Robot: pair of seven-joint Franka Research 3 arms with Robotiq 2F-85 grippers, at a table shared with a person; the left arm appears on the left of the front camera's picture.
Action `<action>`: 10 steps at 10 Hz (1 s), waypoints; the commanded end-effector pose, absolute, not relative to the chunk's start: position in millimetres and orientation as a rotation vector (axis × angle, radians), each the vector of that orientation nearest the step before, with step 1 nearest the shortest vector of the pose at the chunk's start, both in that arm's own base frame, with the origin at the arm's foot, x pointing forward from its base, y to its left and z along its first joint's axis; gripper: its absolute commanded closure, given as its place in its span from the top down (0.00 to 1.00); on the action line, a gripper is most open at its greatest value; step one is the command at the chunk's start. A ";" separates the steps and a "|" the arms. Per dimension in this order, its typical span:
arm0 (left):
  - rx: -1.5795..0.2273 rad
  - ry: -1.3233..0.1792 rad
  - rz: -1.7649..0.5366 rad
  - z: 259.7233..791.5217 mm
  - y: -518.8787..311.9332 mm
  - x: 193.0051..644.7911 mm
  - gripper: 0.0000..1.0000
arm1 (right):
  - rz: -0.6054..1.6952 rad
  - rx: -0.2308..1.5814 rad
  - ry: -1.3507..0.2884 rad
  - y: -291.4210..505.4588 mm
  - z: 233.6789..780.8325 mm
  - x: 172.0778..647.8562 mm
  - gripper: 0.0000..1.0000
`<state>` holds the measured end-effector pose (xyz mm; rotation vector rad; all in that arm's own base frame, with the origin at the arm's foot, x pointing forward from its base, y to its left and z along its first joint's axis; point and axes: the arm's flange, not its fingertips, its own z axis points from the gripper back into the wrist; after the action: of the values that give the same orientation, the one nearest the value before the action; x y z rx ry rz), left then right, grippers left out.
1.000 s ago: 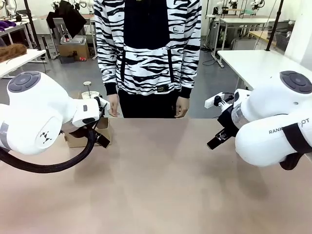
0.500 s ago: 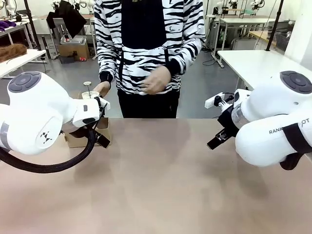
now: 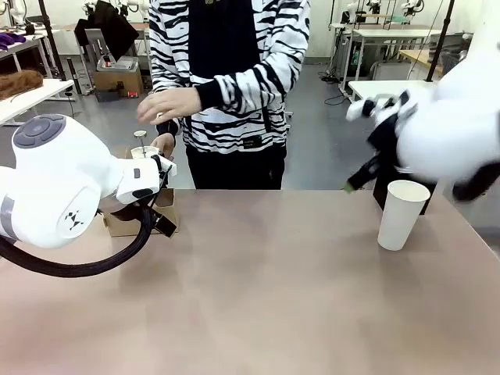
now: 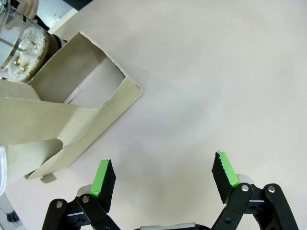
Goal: Pour a drink into a cup and package it in a carrier.
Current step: Pick up the 600 ml Paper Cup and place it in the middle top area of the table.
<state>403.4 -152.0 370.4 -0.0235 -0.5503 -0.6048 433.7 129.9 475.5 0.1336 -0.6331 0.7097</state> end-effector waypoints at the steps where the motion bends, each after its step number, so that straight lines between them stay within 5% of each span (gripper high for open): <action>1: -0.024 -0.550 -0.605 370.4 -151.8 403.4 1.00 | 0.815 0.302 -0.658 67.8 508.8 442.6 1.00; 5: -0.024 -0.550 -0.605 370.4 -151.8 403.4 1.00 | 0.926 0.585 -0.888 -53.1 503.5 432.1 1.00; 10: -0.024 -0.550 -0.605 370.4 -151.8 403.4 1.00 | 0.893 0.466 -0.861 -35.5 528.7 418.4 1.00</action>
<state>403.5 -152.2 370.3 -0.0228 -0.5500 -0.6052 419.2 -32.3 520.4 0.4591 -0.8573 0.9066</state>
